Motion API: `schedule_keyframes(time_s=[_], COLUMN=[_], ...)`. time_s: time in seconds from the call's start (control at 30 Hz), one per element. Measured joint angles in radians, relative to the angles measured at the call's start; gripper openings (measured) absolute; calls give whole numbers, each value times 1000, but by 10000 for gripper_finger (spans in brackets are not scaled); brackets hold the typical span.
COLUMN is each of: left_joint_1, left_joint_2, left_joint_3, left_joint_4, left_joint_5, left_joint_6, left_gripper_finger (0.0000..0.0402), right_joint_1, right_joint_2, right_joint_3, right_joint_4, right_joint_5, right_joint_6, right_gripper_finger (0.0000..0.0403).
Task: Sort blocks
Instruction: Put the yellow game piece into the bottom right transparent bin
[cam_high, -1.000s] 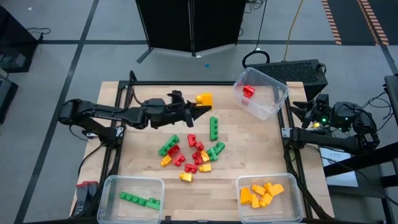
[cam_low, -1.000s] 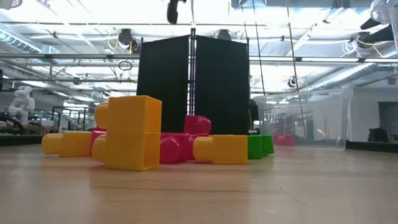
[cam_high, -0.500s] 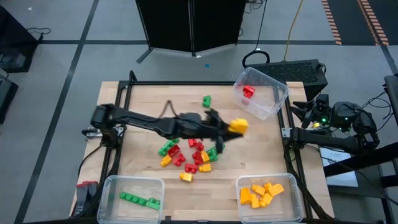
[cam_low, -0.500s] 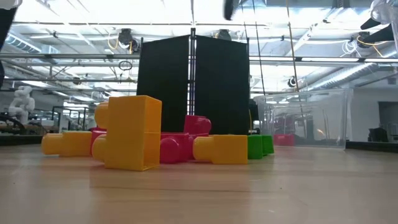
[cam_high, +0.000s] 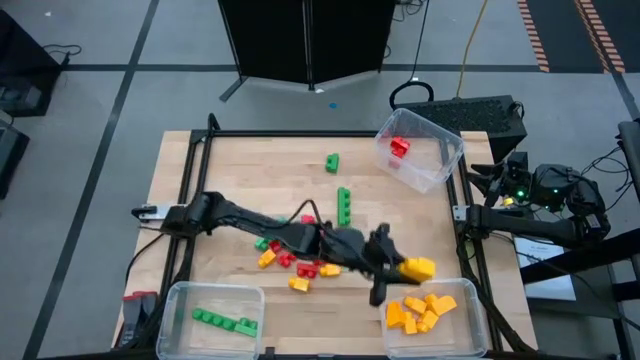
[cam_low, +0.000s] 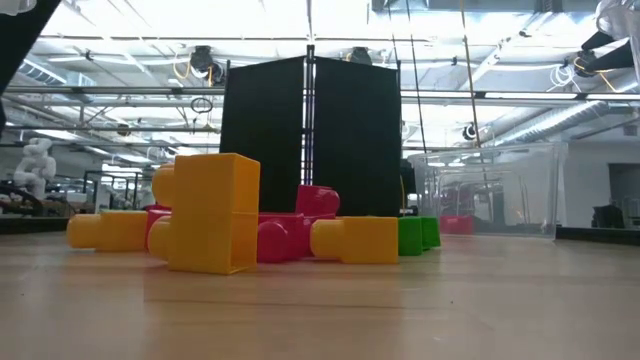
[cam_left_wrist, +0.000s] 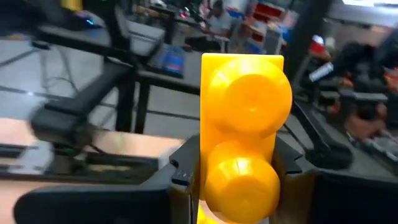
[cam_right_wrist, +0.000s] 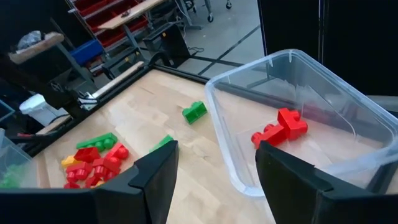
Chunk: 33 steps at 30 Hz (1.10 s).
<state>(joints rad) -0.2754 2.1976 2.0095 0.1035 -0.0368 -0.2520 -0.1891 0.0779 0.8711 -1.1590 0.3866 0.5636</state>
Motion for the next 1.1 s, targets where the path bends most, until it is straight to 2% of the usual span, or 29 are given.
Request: schedule_keyframes(time_s=[0.37,0.47,0.73,1.1], left_joint_1=[-92,-101,-115,-122], left_joint_2=[75,92,153,156], left_joint_3=[19,20,19,52], left_joint_4=[-18,-23,-14,-4], left_joint_5=[-134,-172,-174,-174], left_joint_6=[7,1,-25,-10], left_gripper_finger=[81,94,84,169], right_joint_1=[0,0,0,0], right_joint_2=[0,0,0,0], right_joint_3=[0,0,0,0], right_joint_4=[-55,-57,-57,-58], right_joint_5=[-29,-29,-53,-53], right_joint_6=[31,53,73,86], right_gripper_finger=[208,208,208,208])
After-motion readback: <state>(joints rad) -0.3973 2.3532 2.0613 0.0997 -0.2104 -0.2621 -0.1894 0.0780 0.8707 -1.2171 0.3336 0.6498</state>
